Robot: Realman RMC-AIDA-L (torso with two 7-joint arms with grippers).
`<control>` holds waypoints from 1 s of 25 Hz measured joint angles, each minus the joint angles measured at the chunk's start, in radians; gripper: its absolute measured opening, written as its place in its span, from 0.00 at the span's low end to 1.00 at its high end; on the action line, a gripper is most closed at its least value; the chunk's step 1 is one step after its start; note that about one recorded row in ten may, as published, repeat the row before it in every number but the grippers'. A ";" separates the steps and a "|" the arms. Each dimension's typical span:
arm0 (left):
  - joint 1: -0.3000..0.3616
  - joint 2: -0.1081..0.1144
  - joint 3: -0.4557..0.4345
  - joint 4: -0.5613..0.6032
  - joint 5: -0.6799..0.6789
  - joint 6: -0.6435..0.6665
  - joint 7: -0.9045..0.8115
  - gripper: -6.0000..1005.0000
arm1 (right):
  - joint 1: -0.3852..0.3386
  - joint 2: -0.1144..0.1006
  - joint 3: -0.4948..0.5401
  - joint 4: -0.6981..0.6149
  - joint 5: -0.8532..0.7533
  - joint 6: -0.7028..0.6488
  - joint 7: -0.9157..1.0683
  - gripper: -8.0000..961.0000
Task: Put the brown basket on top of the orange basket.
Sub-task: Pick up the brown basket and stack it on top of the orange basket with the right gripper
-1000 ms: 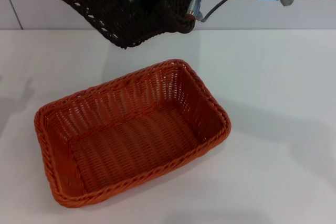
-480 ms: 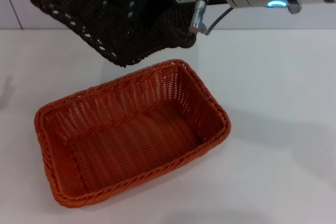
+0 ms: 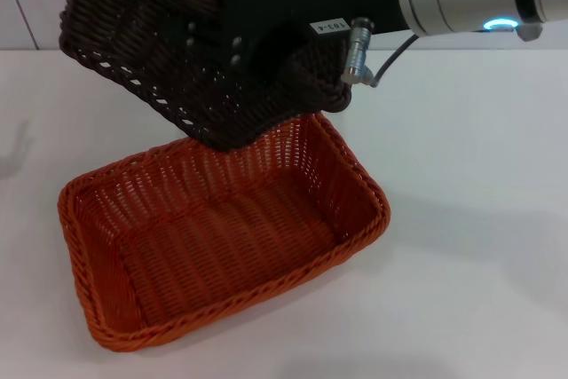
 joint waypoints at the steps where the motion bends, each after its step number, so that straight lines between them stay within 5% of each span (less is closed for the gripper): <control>1: -0.002 0.000 0.000 -0.002 0.001 -0.001 0.000 0.80 | 0.001 0.000 0.001 -0.001 -0.003 -0.007 0.003 0.16; 25: -0.016 -0.002 0.004 -0.026 0.007 -0.034 0.001 0.80 | 0.093 0.000 0.055 -0.071 -0.063 -0.269 0.125 0.16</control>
